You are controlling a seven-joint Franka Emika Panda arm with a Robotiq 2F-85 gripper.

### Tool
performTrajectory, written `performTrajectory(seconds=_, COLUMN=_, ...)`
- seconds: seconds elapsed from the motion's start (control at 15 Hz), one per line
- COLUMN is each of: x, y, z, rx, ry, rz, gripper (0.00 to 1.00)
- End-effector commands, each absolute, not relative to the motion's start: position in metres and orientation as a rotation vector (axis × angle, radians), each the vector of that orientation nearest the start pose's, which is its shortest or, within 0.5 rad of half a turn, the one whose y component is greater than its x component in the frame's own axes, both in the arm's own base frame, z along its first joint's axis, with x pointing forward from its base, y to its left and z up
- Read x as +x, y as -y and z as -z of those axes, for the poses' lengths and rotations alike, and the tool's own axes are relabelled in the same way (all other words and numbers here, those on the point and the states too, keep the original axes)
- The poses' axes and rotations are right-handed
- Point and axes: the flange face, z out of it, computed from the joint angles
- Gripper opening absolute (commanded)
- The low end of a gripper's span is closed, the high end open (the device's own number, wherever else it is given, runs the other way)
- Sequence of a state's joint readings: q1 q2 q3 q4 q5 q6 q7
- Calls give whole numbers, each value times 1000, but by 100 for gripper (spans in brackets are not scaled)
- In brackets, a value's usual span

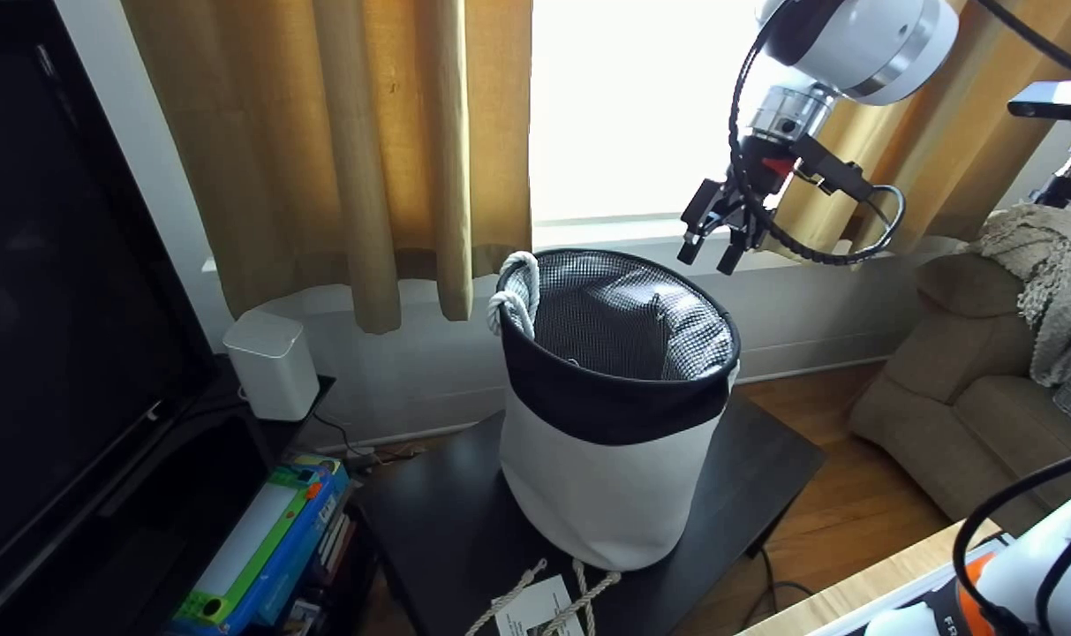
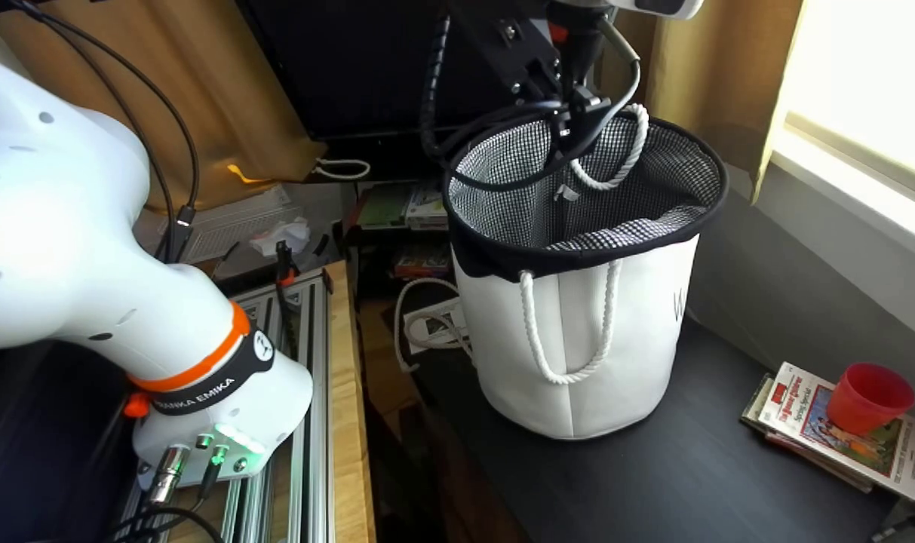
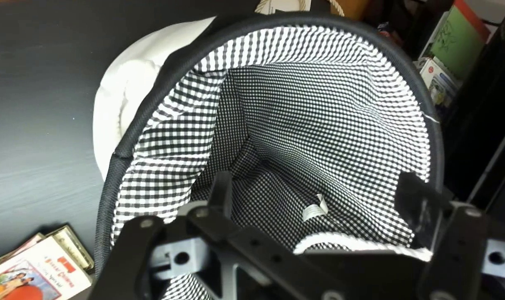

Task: Turn the laundry bag upside down

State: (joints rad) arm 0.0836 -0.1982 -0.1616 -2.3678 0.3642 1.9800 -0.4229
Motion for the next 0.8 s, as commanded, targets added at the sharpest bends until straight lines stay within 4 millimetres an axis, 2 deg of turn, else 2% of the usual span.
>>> performTrajectory(seconds=0.0, x=455, y=13, z=-390, rx=-2741, ry=237, rz=-146, gripper=100)
performTrajectory(seconds=0.27, x=457, y=13, z=-390, rx=-2740, ry=237, rz=-145, gripper=100)
performTrajectory(seconds=0.47, x=463, y=33, z=-365, rx=-2747, ry=169, rz=-222, gripper=100)
performTrajectory(seconds=0.73, x=469, y=57, z=-332, rx=-2710, ry=226, rz=-249, gripper=100)
